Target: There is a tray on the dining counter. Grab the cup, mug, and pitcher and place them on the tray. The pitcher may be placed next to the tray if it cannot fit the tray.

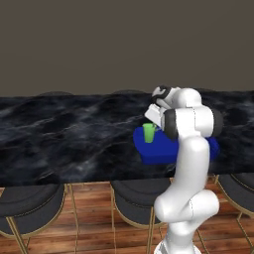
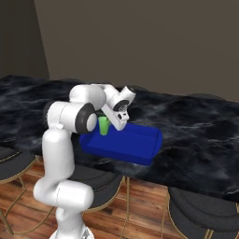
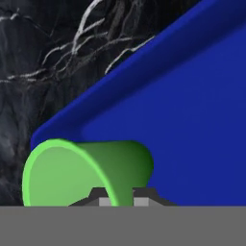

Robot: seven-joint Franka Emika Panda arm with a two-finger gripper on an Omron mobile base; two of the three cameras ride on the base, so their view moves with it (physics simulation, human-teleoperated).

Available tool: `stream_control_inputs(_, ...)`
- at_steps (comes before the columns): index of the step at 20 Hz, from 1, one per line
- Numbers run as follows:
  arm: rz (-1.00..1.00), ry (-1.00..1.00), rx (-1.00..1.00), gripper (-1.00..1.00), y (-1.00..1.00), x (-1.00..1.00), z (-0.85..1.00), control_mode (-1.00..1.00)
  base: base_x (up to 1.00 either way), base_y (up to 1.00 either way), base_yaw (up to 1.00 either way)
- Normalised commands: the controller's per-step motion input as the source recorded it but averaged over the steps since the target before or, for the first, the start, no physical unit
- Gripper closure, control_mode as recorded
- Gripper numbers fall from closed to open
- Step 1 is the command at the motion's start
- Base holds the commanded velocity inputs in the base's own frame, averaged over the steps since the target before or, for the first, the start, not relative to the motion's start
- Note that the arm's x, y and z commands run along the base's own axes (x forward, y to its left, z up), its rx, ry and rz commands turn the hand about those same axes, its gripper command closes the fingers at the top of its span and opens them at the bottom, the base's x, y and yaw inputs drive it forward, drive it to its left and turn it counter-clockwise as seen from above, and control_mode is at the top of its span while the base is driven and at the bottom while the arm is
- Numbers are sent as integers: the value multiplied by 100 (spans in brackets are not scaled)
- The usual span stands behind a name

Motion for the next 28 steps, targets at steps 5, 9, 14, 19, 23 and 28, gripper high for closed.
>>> stream_control_inputs(5,3,5,0,100,0,29,-27,-100,0,0,0)
stream_control_inputs(9,3,2,0,100,0,8,-23,-100,0,0,0)
stream_control_inputs(14,1,0,0,100,0,0,-20,-100,0,0,0)
stream_control_inputs(19,0,0,0,100,0,0,-5,-100,0,0,0)
stream_control_inputs(23,0,0,0,100,0,0,0,-100,0,0,0)
stream_control_inputs(28,0,0,0,100,0,0,0,-100,0,0,0)
